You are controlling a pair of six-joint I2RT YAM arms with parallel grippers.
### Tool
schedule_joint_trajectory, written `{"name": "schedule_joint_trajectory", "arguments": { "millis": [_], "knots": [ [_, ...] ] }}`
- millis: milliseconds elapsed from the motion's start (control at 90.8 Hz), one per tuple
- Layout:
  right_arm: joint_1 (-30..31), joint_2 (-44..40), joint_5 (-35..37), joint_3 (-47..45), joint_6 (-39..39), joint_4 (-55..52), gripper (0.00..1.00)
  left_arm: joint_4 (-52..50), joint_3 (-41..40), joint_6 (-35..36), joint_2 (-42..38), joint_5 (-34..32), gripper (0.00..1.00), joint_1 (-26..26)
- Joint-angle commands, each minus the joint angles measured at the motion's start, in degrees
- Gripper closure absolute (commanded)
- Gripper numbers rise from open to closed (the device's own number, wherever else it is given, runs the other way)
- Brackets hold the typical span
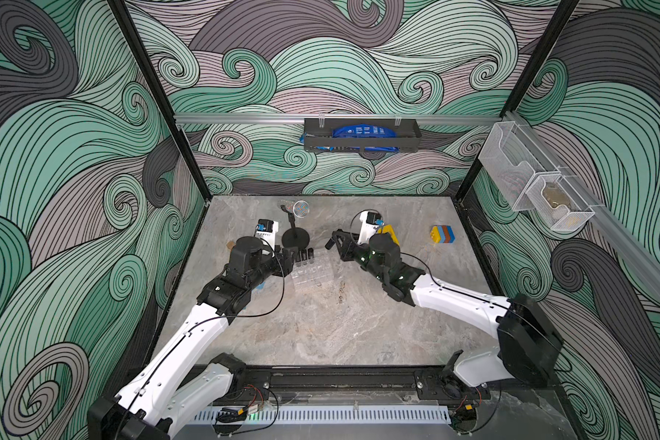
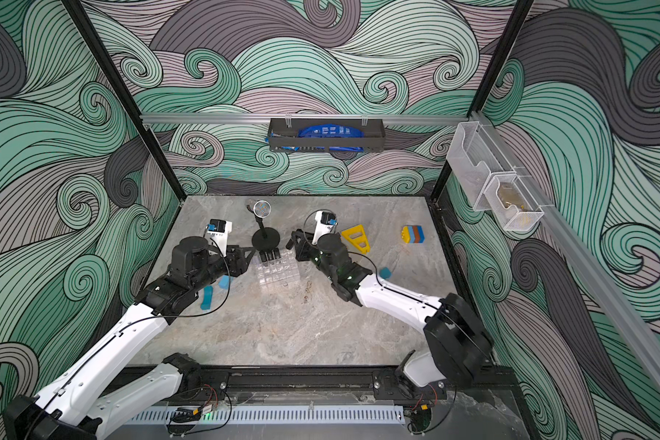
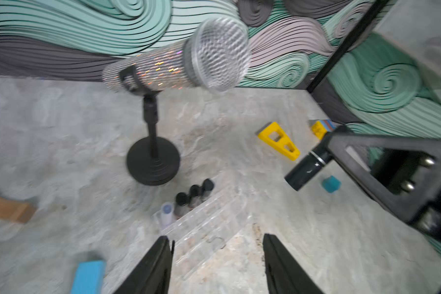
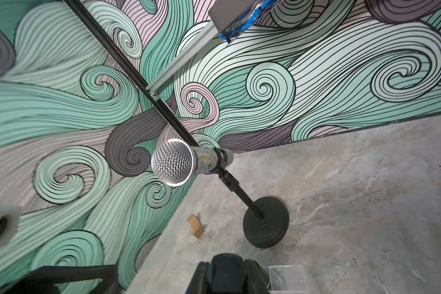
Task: Arrange the lipsticks in the organizer
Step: Pick up the lipstick at the center of the board, then place the lipstick in the storage box.
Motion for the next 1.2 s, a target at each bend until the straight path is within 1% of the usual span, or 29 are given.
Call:
{"name": "schedule_joint_trajectory", "arguments": {
  "millis": [0, 187, 495, 671, 870, 1189],
  "knots": [
    [2.5, 5.1, 10.3, 0.2, -12.9, 11.9, 1.0, -1.3, -1.3, 0.9, -1.9, -7.3, 0.41, 1.0],
    [2.9, 13.9, 8.9, 3.2, -14.4, 14.6, 1.0, -0.5, -3.0, 0.5, -2.9, -7.8, 0.41, 1.4],
    [2.7, 22.2, 7.6, 8.9, -15.2, 14.7, 1.0, 0.1, -3.4, 0.3, -2.6, -7.9, 0.41, 1.4],
    [1.7, 24.2, 8.6, 9.7, -13.7, 14.0, 1.0, 0.5, -3.5, 0.1, -2.5, -7.6, 0.41, 1.5],
    [1.2, 24.7, 8.0, 8.8, -13.4, 15.0, 1.0, 0.8, -3.6, -0.1, -2.4, -7.2, 0.41, 1.6],
    [-0.3, 29.0, 6.6, 11.5, -12.4, 15.1, 1.0, 1.0, -4.0, -0.4, -2.3, -6.6, 0.41, 1.9]
  ]
}}
